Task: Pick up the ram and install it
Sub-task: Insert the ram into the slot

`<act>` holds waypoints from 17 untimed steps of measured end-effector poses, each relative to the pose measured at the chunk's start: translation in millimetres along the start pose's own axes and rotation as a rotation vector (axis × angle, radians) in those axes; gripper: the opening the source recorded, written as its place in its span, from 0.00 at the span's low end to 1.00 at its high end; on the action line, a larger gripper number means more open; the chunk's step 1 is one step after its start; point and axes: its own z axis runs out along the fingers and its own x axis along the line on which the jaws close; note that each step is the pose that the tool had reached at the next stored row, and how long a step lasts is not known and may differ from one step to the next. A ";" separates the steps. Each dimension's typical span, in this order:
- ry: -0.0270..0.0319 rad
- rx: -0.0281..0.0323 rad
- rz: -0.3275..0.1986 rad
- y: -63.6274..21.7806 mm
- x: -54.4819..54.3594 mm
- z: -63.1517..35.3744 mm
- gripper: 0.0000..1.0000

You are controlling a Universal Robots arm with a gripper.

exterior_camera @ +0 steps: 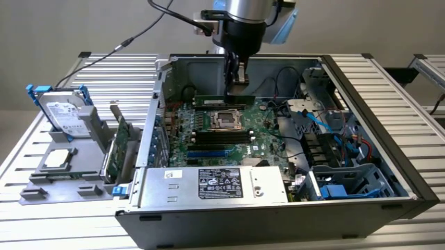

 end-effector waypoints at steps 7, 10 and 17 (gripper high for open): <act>0.0001 0.0001 -0.001 -1.5 1.2 12.8 0.14; 0.0002 0.0000 -0.001 -2.1 2.2 18.3 0.14; 0.0006 0.0011 -0.001 -4.3 3.0 30.9 0.14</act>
